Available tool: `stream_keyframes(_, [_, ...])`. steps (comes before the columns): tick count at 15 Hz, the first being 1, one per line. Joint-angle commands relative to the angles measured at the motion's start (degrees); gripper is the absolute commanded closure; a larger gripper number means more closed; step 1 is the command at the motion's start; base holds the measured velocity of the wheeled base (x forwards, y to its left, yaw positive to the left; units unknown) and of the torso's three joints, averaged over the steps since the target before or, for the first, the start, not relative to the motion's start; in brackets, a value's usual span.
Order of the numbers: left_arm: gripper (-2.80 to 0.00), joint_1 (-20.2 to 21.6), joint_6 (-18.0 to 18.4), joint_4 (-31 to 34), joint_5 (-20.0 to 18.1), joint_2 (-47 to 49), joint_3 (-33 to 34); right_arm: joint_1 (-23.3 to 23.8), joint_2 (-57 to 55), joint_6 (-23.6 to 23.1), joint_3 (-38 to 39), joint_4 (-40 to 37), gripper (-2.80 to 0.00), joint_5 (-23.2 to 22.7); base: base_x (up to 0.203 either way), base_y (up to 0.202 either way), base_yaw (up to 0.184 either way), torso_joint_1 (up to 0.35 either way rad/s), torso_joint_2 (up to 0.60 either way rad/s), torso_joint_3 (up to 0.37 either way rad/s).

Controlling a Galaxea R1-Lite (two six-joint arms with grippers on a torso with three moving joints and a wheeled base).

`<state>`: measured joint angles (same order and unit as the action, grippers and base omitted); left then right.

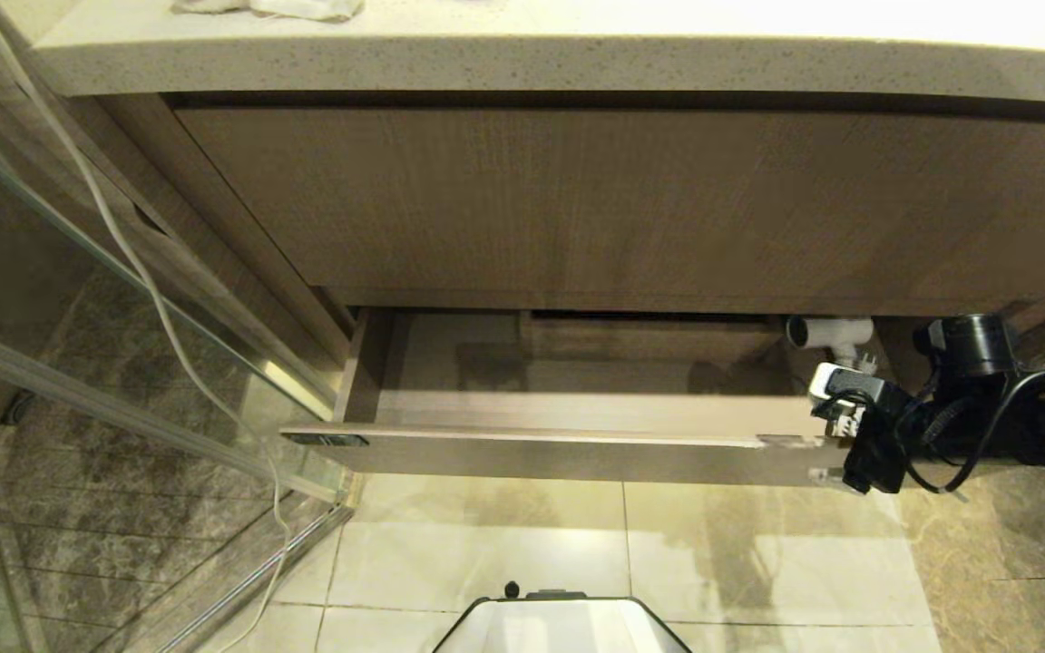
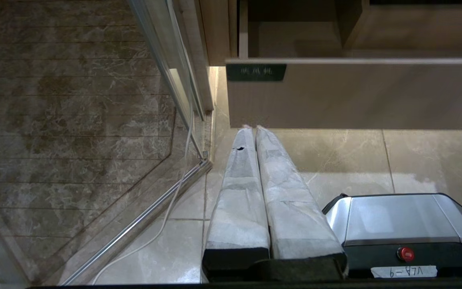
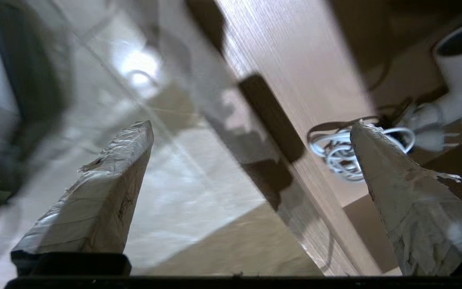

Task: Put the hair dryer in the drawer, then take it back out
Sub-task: Pull open the drawer

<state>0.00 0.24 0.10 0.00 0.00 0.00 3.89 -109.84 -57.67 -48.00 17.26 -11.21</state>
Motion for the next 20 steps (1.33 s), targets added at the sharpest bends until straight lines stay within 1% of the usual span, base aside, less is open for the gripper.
stream_keyframes(1, [0.00, 0.00, 0.02, -0.01, 0.00, 0.00, 0.09, 1.97, 5.06, 5.10, 0.39, -3.99, -2.80, -0.41, 0.000, 0.000, 0.000, 0.000, 0.00, 0.000])
stream_keyframes(3, [0.00, 0.00, 0.02, -0.01, 0.00, 0.00, 0.09, 3.54, 6.76, 8.34, 0.37, -7.43, -2.80, -0.46, 0.000, 0.000, 0.000, 0.000, 0.00, 0.000])
stream_keyframes(4, [0.00, 0.00, 0.02, -0.01, 0.00, 0.00, 0.07, 5.01, 9.60, 11.19, 0.40, -10.29, -2.80, -0.45, 0.000, 0.000, 0.000, 0.000, 0.00, 0.000])
stream_keyframes(5, [0.00, 0.00, 0.02, -0.01, 0.00, 0.00, 0.09, 7.29, 12.34, 14.05, 0.41, -13.47, -2.80, -0.47, 0.000, 0.000, 0.000, 0.000, 0.00, 0.000])
stream_keyframes(6, [0.00, 0.00, 0.02, -0.01, 0.00, 0.00, 0.09, 9.97, 14.51, 15.65, 0.57, -16.26, -2.80, -0.56, 0.000, 0.000, 0.000, 0.000, 0.00, 0.000])
stream_keyframes(7, [0.00, 0.00, 0.02, -0.01, 0.00, 0.00, 0.09, 12.36, 16.33, 16.36, 0.99, -18.05, 0.00, -0.65, 0.000, 0.000, 0.000, 0.000, 0.00, 0.000])
stream_keyframes(11, [0.00, 0.00, 0.02, -0.01, 0.00, 0.00, 0.09, 17.26, 14.80, 16.58, 0.51, -18.10, 0.00, 2.90, 0.000, 0.000, 0.000, 0.000, 0.00, 0.000])
stream_keyframes(15, [0.00, 0.00, 0.02, -0.01, 0.00, 0.00, 0.09, 22.42, 4.31, 17.74, -5.54, -13.97, 0.00, 3.75, 0.000, 0.000, 0.000, 0.000, 0.00, 0.000])
stream_keyframes(17, [0.00, 0.00, 0.02, -0.01, 0.00, 0.00, 0.09, 23.48, -1.78, 22.23, -9.48, -11.97, 0.00, 3.92, 0.000, 0.000, 0.000, 0.000, 0.00, 0.000])
stream_keyframes(19, [0.00, 0.00, 0.02, -0.01, 0.00, 0.00, 0.09, 23.75, -8.38, 27.06, -15.53, -11.05, 0.00, 4.55, 0.000, 0.000, 0.000, 0.000, 0.00, 0.000])
stream_keyframes(20, [0.00, 0.00, 0.02, -0.01, 0.00, 0.00, 0.09, 23.81, -11.42, 28.40, -17.05, -10.93, 0.00, 4.87, 0.000, 0.000, 0.000, 0.000, 0.00, 0.000])
